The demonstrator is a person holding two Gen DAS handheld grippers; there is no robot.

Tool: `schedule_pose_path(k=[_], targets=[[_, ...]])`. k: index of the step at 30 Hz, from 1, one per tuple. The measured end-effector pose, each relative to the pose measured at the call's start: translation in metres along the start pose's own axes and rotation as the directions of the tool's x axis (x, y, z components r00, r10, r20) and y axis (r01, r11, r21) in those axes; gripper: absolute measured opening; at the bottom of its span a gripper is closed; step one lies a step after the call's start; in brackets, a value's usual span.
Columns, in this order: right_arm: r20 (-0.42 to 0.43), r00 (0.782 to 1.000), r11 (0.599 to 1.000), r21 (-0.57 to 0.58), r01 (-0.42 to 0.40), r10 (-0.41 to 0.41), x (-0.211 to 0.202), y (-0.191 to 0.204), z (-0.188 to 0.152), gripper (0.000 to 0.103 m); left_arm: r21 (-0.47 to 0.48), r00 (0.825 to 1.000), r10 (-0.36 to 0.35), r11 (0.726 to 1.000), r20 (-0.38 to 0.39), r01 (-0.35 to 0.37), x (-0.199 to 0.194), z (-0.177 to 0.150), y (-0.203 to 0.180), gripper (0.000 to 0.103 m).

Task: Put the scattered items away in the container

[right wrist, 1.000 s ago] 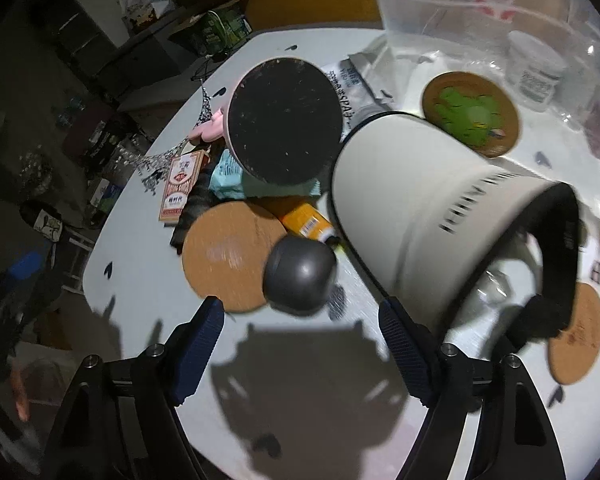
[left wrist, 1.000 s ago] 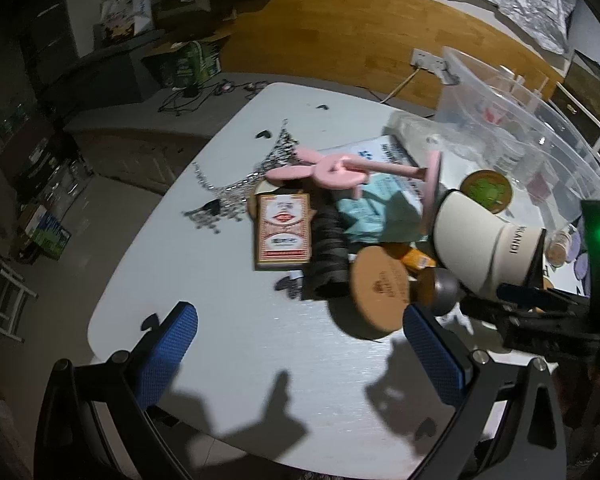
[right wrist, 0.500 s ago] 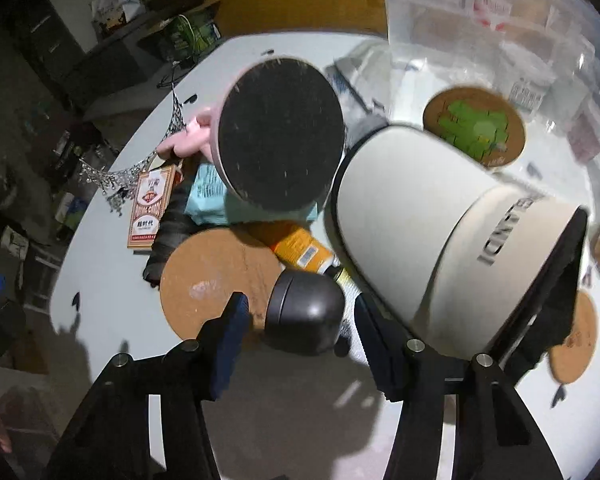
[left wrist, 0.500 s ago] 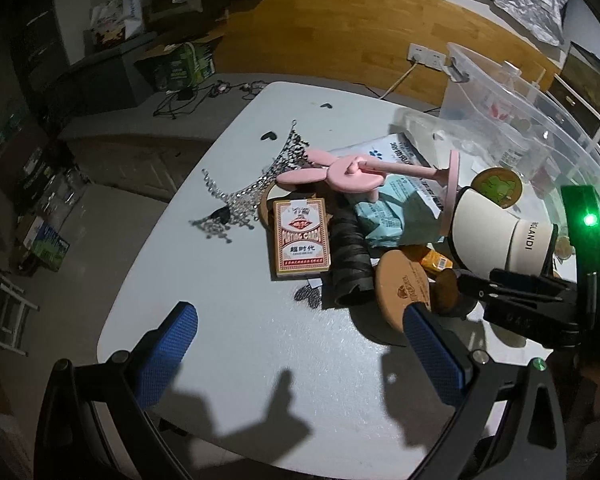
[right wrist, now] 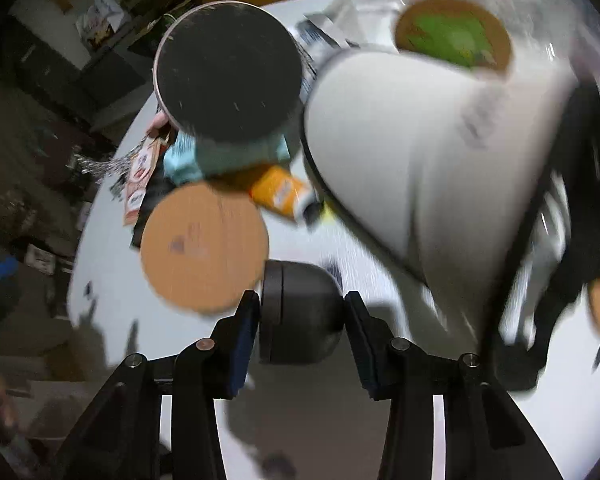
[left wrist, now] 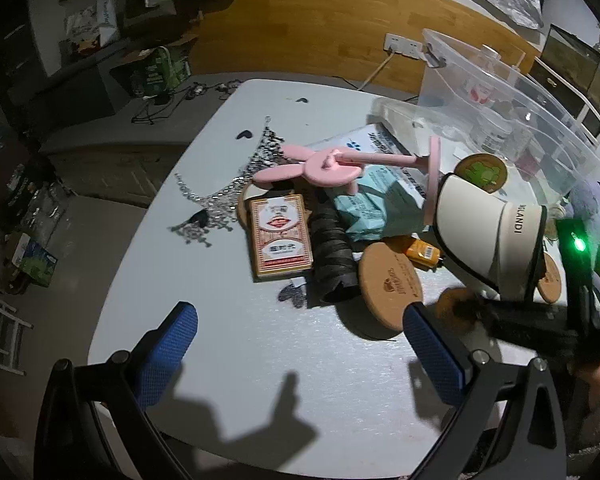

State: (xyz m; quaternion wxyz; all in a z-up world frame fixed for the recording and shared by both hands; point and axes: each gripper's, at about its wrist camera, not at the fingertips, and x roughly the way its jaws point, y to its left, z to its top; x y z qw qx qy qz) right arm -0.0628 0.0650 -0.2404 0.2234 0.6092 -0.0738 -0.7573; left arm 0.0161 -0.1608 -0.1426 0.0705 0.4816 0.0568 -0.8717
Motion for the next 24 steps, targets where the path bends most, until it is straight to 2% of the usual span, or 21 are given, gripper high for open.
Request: schedule_pose_path(k=[5,8,12,18,22,24], targets=[[0.005,0.996,0.985,0.148,-0.085,0.085,-0.017,-0.039,-0.03,0.043,0.066,0.998,-0.06,0.996,-0.004,0.061,0.006,0.004,-0.024,0.103],[0.035,0.995,0.966,0.24,-0.099,0.094,-0.03,-0.062,-0.041,0.043,0.115,0.995,-0.099,0.988,-0.01,0.1,0.01,0.005,-0.042,0.103],[0.08,0.993,0.933,0.343,-0.11,0.087,-0.044,-0.091,-0.055,0.043,0.205,0.986,-0.164,0.964,-0.03,0.167,0.019,0.002,-0.073,0.103],[0.16,0.982,0.855,0.491,-0.169,0.102,-0.062,-0.131,-0.084,0.043,0.342,0.966,-0.251,0.904,-0.061,0.256,0.033,-0.007,-0.122,0.103],[0.205,0.974,0.815,0.546,-0.192,0.092,-0.071,-0.15,-0.097,0.043,0.426,0.949,-0.304,0.849,-0.087,0.311,0.043,-0.014,-0.154,0.103],[0.215,0.972,0.808,0.553,-0.203,0.096,-0.076,-0.159,-0.098,0.043,0.453,0.937,-0.334,0.824,-0.1,0.342,0.048,-0.021,-0.167,0.103]])
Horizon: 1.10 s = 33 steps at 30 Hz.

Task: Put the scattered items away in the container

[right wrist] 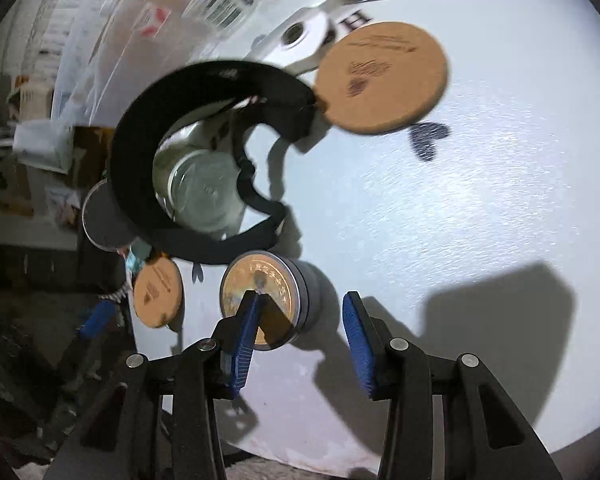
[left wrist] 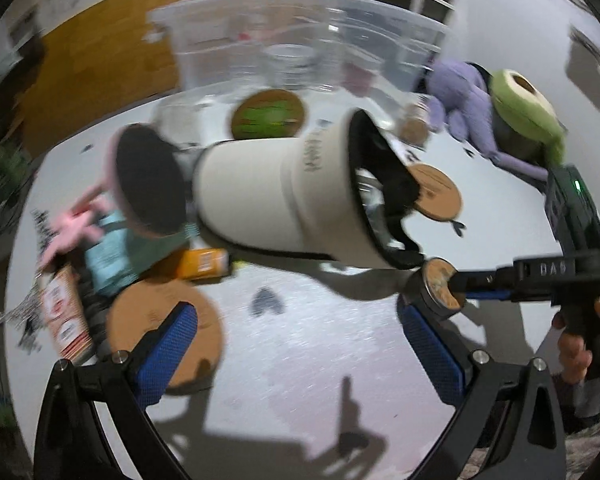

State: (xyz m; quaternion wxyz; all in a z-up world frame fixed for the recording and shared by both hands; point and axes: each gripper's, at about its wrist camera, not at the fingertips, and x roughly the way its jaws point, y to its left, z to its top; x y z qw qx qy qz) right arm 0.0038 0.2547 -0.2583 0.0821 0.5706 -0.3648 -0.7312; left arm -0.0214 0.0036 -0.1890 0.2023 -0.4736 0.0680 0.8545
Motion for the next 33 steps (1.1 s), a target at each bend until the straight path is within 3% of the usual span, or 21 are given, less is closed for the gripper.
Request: schedule_pose_path(k=[4,8,12,17,26,28,33], targets=[[-0.039,0.999,1.0,-0.023,-0.005,0.004,-0.002,0.002,0.008,0.041,0.064,0.996,-0.089,0.994,0.012,0.088,0.018,-0.004,-0.027,0.101],[-0.1,0.995,0.998,-0.068,-0.011,0.004,0.004,0.008,0.011,0.041,0.177,0.992,-0.116,0.978,0.041,0.107,0.032,-0.012,-0.059,0.101],[-0.147,0.989,0.996,-0.091,-0.023,0.009,0.007,0.008,0.013,0.041,0.289,0.992,-0.114,0.953,0.055,0.094,0.046,-0.022,-0.088,0.084],[-0.2,0.98,0.992,-0.119,-0.029,0.004,0.01,0.011,0.02,0.041,0.338,0.992,-0.099,0.939,0.073,0.069,0.058,-0.029,-0.107,0.075],[-0.257,0.966,0.988,-0.145,-0.046,0.007,0.015,0.011,0.029,0.041,0.367,0.995,-0.035,0.93,0.096,-0.003,0.074,-0.034,-0.116,0.073],[-0.265,0.964,0.989,-0.141,-0.05,0.011,0.015,0.011,0.03,0.041,0.382,0.995,-0.028,0.924,0.097,-0.011,0.077,-0.035,-0.116,0.057],[-0.278,0.96,0.991,-0.124,-0.059,0.022,0.017,0.01,0.031,0.041,0.371,0.995,-0.056,0.928,0.077,0.023,0.079,-0.032,-0.11,0.057]])
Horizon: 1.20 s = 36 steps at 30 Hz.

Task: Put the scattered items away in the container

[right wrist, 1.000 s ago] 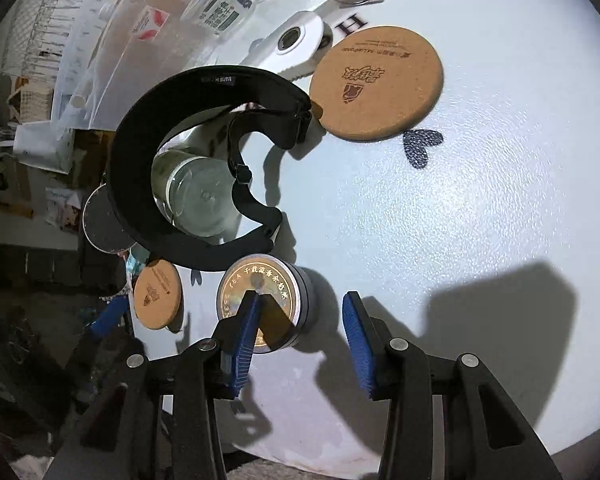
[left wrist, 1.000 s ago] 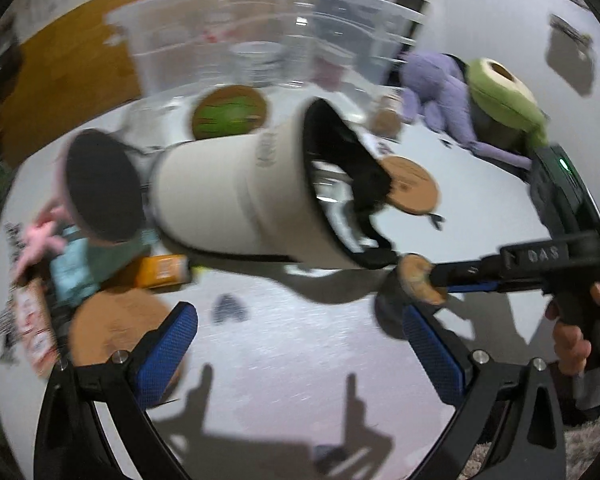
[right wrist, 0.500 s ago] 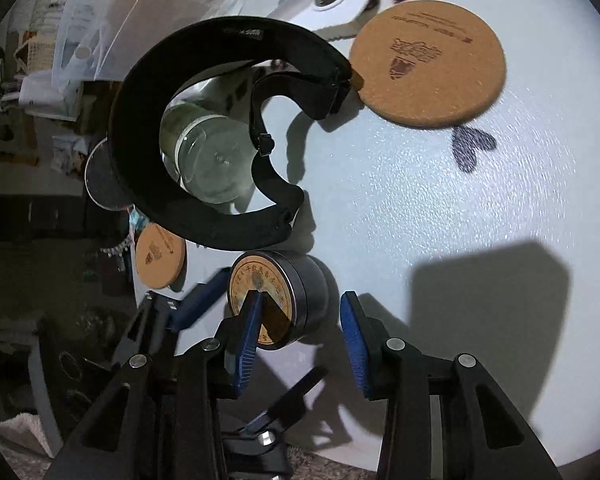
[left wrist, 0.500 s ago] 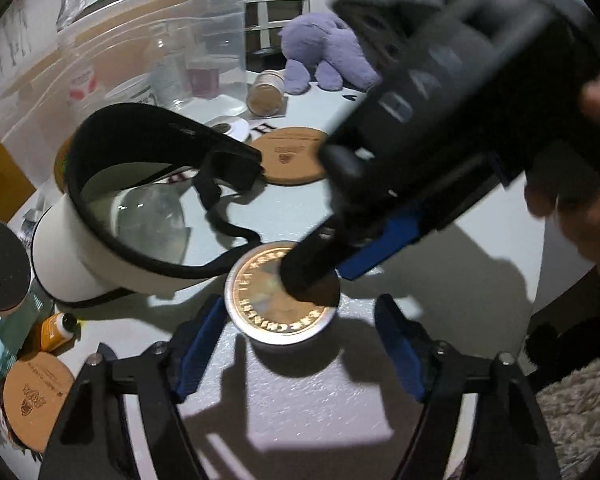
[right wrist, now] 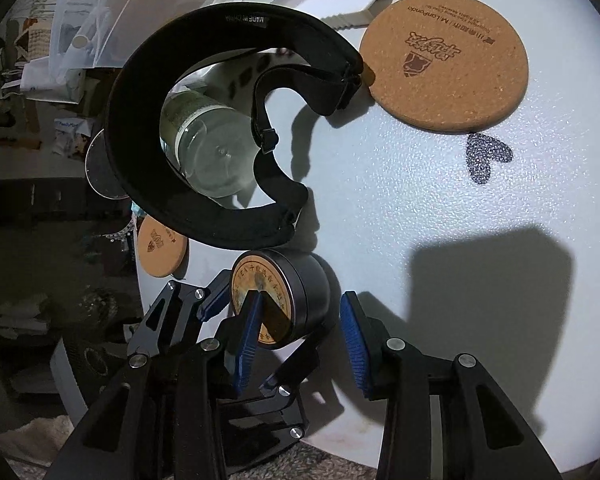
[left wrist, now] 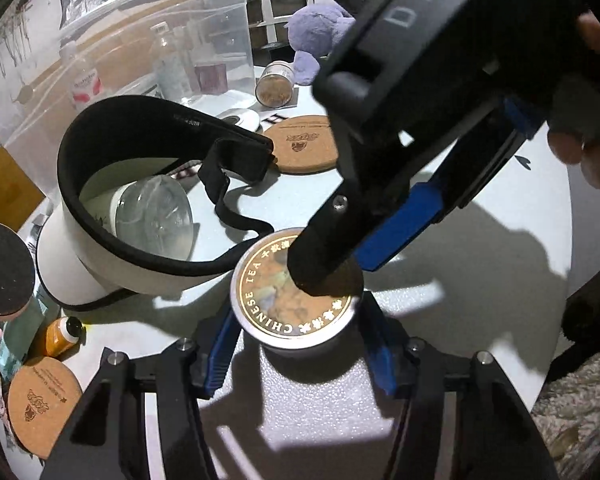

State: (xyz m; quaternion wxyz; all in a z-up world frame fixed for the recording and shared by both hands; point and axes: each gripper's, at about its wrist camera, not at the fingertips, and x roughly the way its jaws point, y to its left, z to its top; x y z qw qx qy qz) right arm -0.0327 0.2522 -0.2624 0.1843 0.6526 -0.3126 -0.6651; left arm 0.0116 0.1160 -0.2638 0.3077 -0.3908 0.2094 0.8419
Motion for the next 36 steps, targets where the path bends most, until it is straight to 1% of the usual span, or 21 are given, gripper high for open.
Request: schedule_pose_path(k=[3,6,9,10,13,16,21,22,25,28,31,32,34,36], targets=[[-0.001,0.999,0.999,0.036,-0.032,0.032,0.001,-0.002,0.001,0.041,-0.032,1.0,-0.016,0.999,0.0,0.016,-0.002,0.001,0.004,0.057],[-0.002,0.996,0.991,0.092,-0.093,0.094,0.001,-0.008,0.0,0.042,-0.074,0.999,-0.032,0.997,0.015,0.033,-0.007,0.004,0.008,0.057],[0.001,0.99,0.982,0.133,-0.137,0.138,0.002,-0.015,-0.002,0.05,-0.132,0.998,-0.061,0.989,0.023,0.064,-0.009,0.005,0.015,0.057],[0.002,0.988,0.977,0.147,-0.155,0.156,0.003,-0.018,-0.003,0.05,-0.15,0.997,-0.071,0.986,0.028,0.075,-0.01,0.006,0.018,0.057],[0.01,0.97,0.952,0.188,-0.241,0.244,0.004,-0.022,-0.007,0.05,-0.183,0.994,-0.096,0.978,0.054,0.104,-0.018,0.01,0.023,0.057],[0.031,0.955,0.938,0.183,-0.295,0.294,-0.001,-0.017,-0.011,0.05,-0.201,0.99,-0.116,0.971,0.086,0.131,-0.029,0.016,0.028,0.057],[0.072,0.944,0.929,0.167,-0.329,0.322,-0.015,-0.004,-0.01,0.049,-0.217,0.986,-0.121,0.966,0.113,0.143,-0.043,0.023,0.037,0.057],[0.077,0.943,0.929,0.164,-0.332,0.324,-0.018,-0.002,-0.01,0.044,-0.217,0.986,-0.12,0.966,0.117,0.143,-0.046,0.024,0.038,0.057],[0.08,0.94,0.928,0.149,-0.341,0.333,-0.025,0.006,-0.009,0.044,-0.207,0.984,-0.118,0.968,0.132,0.144,-0.057,0.027,0.039,0.057],[0.072,0.94,0.931,0.133,-0.34,0.333,-0.024,0.019,-0.005,0.044,-0.182,0.984,-0.114,0.973,0.139,0.139,-0.066,0.031,0.041,0.057],[0.076,0.957,0.955,0.077,-0.286,0.281,-0.037,0.027,-0.005,0.044,-0.145,0.987,-0.092,0.983,0.13,0.111,-0.072,0.035,0.041,0.057],[0.08,0.964,0.966,0.046,-0.256,0.252,-0.043,0.031,-0.005,0.044,-0.132,0.988,-0.082,0.986,0.127,0.099,-0.073,0.036,0.041,0.057],[0.107,0.98,0.985,-0.054,-0.162,0.167,-0.057,0.047,-0.005,0.044,-0.098,0.991,-0.056,0.993,0.124,0.068,-0.074,0.037,0.04,0.057],[0.142,0.986,0.985,-0.157,-0.065,0.087,-0.068,0.068,-0.007,0.044,-0.068,0.992,-0.038,0.997,0.121,0.047,-0.073,0.036,0.039,0.057]])
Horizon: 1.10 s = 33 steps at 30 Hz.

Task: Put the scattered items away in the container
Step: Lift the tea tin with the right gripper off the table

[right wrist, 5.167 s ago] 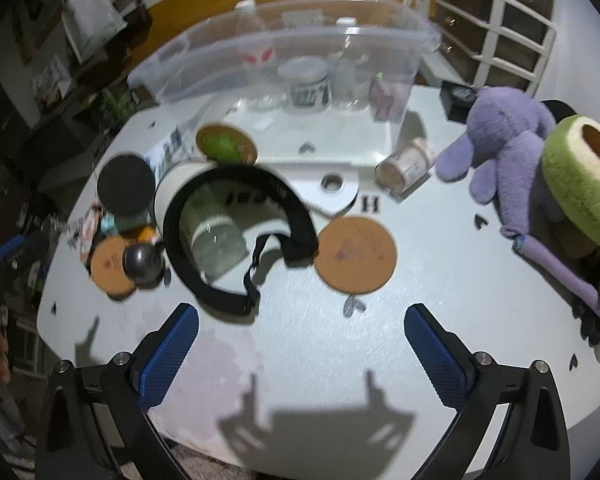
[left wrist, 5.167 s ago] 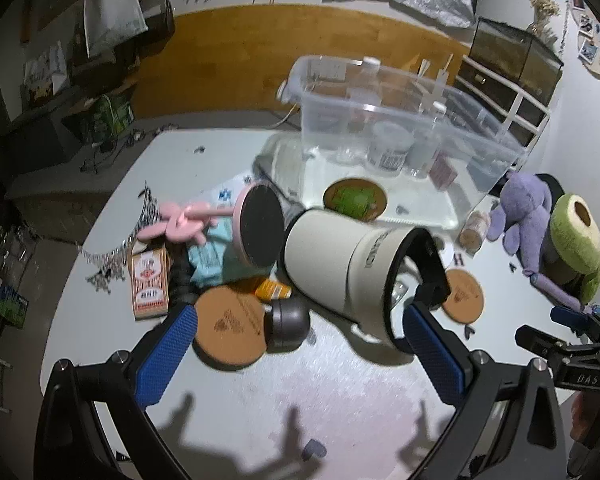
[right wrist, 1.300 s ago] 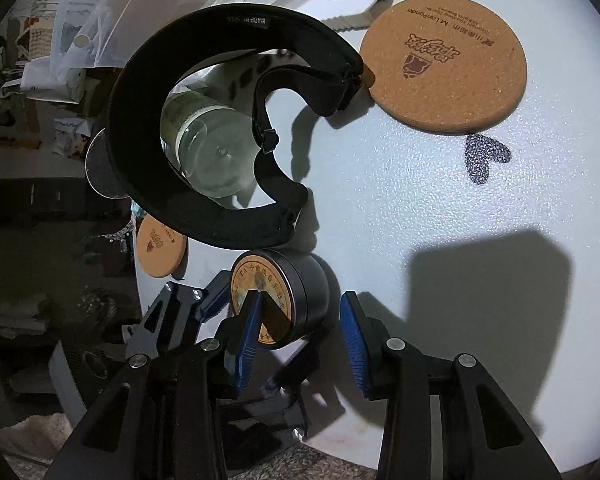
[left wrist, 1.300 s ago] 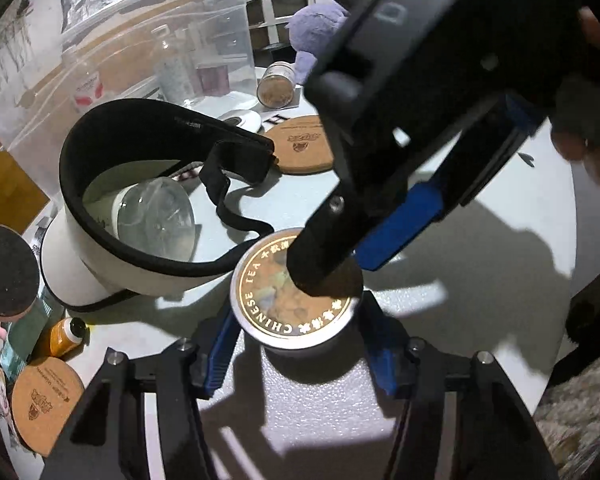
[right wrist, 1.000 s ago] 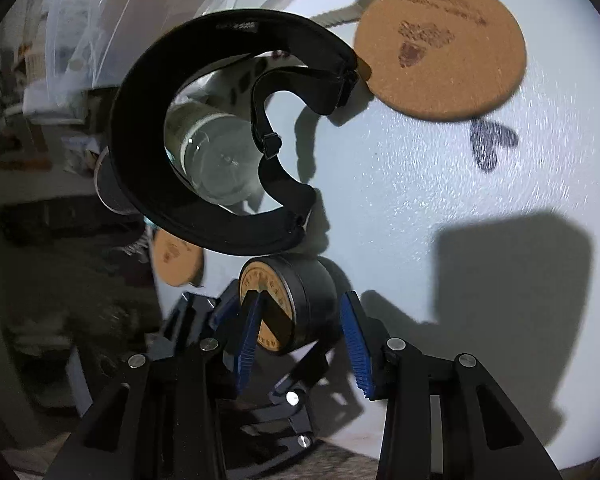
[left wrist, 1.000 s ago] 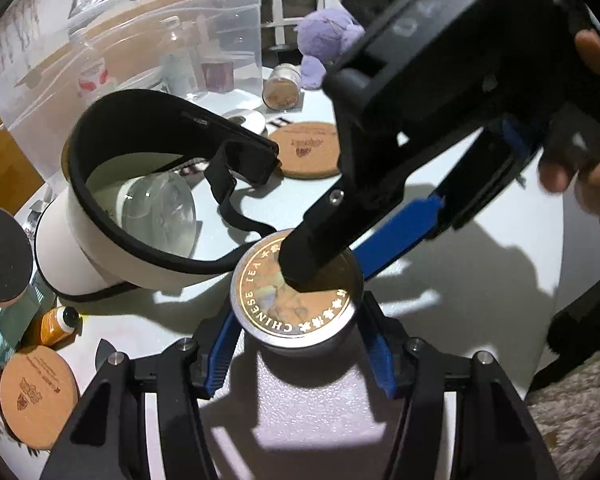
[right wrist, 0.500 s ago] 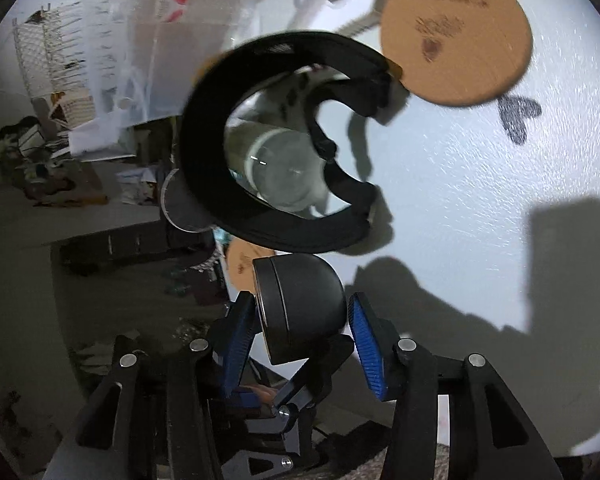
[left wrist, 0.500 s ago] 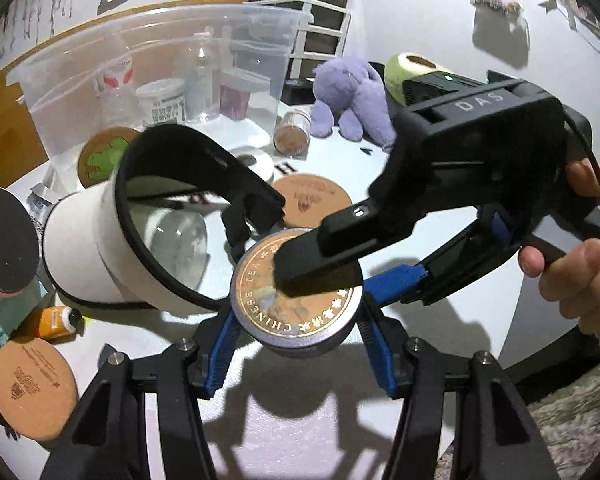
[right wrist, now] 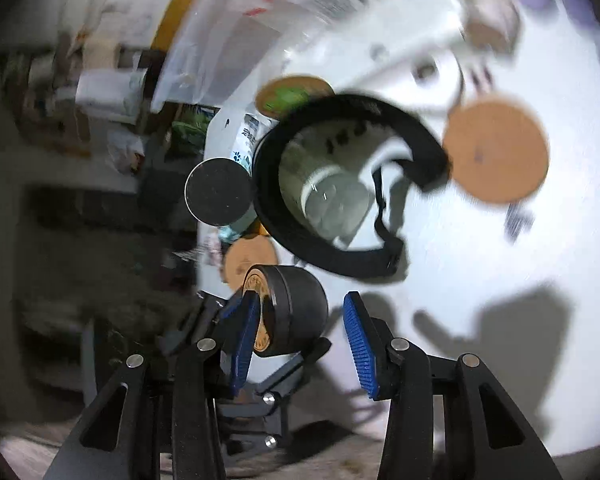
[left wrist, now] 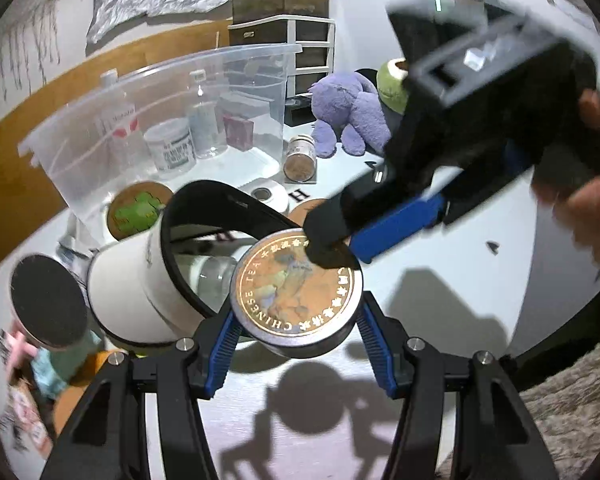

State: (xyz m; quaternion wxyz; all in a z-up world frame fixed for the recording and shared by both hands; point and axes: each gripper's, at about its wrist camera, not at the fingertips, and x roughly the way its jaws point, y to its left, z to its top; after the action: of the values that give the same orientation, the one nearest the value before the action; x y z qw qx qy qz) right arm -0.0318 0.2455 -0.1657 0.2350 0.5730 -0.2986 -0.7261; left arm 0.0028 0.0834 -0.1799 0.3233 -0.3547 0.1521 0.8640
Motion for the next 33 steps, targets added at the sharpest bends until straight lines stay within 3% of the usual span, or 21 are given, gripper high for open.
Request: schedule_pose_path(k=[3,6,11,15,18,24,33], targets=[[0.008,0.993,0.975,-0.187,0.117,-0.118,-0.002,0.026,-0.002,0.044,0.031,1.0,-0.016,0.999,-0.007,0.016,0.006,-0.009,-0.004,0.057],[0.002,0.971,0.899,-0.376,0.224,-0.241,0.008,0.039,-0.01,0.044,0.061,0.999,-0.031,0.998,-0.015,0.032,0.012,-0.018,-0.008,0.057],[-0.073,0.937,0.785,-0.57,0.242,-0.342,0.035,0.028,-0.024,0.044,0.087,0.997,-0.069,0.994,-0.036,0.072,0.024,-0.034,-0.013,0.057],[-0.117,0.914,0.732,-0.642,0.23,-0.389,0.054,0.015,-0.036,0.045,0.106,0.995,-0.082,0.99,-0.057,0.088,0.035,-0.053,-0.019,0.057],[-0.124,0.903,0.694,-0.684,0.224,-0.413,0.066,0.013,-0.046,0.052,0.153,0.995,-0.078,0.984,-0.061,0.087,0.038,-0.063,-0.026,0.057],[-0.155,0.891,0.663,-0.723,0.192,-0.426,0.082,0.012,-0.056,0.053,0.182,0.994,-0.092,0.978,-0.057,0.101,0.035,-0.071,-0.031,0.057],[-0.117,0.865,0.55,-0.811,0.201,-0.488,0.096,0.021,-0.063,0.06,0.205,0.994,-0.089,0.974,-0.058,0.099,0.039,-0.076,-0.033,0.057]])
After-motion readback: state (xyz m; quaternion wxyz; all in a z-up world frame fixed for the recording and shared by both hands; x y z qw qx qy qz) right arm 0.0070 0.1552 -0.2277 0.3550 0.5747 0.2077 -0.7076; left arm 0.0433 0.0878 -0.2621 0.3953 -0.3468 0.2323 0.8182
